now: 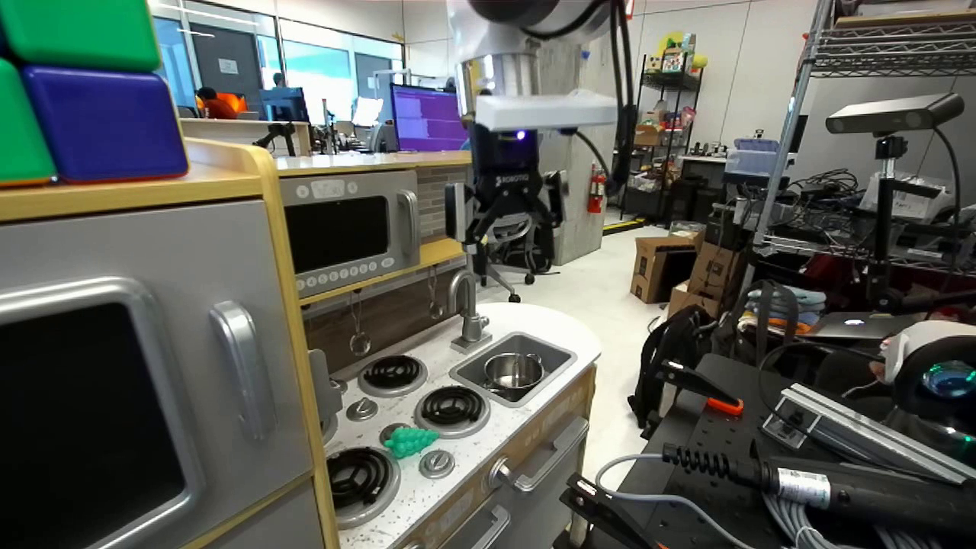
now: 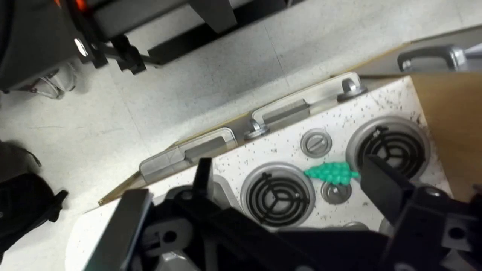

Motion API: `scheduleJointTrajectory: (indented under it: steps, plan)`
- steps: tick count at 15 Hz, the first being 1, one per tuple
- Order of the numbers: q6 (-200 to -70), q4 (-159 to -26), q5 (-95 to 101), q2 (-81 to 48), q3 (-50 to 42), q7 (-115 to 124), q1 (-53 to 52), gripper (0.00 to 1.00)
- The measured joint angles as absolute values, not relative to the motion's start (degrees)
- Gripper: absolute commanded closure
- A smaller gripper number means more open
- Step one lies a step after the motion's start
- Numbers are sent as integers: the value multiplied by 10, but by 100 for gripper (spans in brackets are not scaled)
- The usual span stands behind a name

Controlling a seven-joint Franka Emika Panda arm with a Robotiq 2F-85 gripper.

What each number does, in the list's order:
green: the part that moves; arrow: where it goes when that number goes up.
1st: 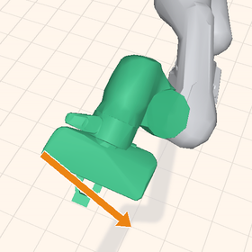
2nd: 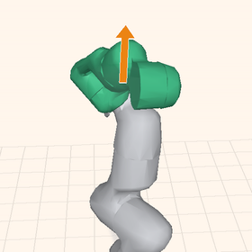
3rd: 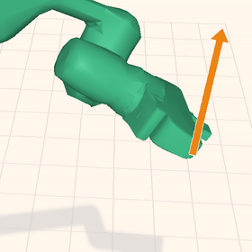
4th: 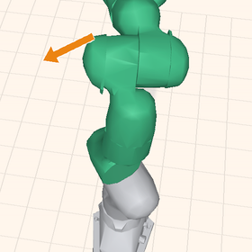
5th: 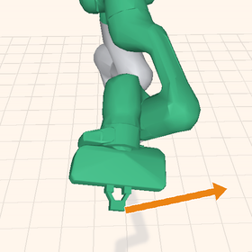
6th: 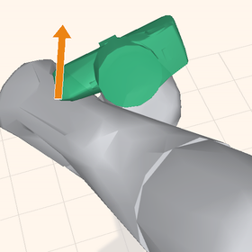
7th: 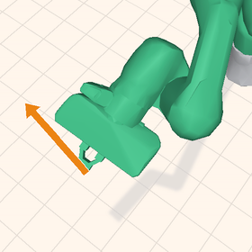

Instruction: Put the green grapes inside the silver pot in the sink

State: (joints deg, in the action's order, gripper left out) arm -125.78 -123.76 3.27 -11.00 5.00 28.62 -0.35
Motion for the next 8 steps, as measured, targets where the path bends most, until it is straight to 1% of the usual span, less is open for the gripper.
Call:
scheduleJointTrajectory:
  steps: [4, 8]
  plan:
    - [-1404, -1186, 56, -212, 18, 314, -26, 0]
    - [-1431, -1180, 56, -229, 10, 314, -37, 0]
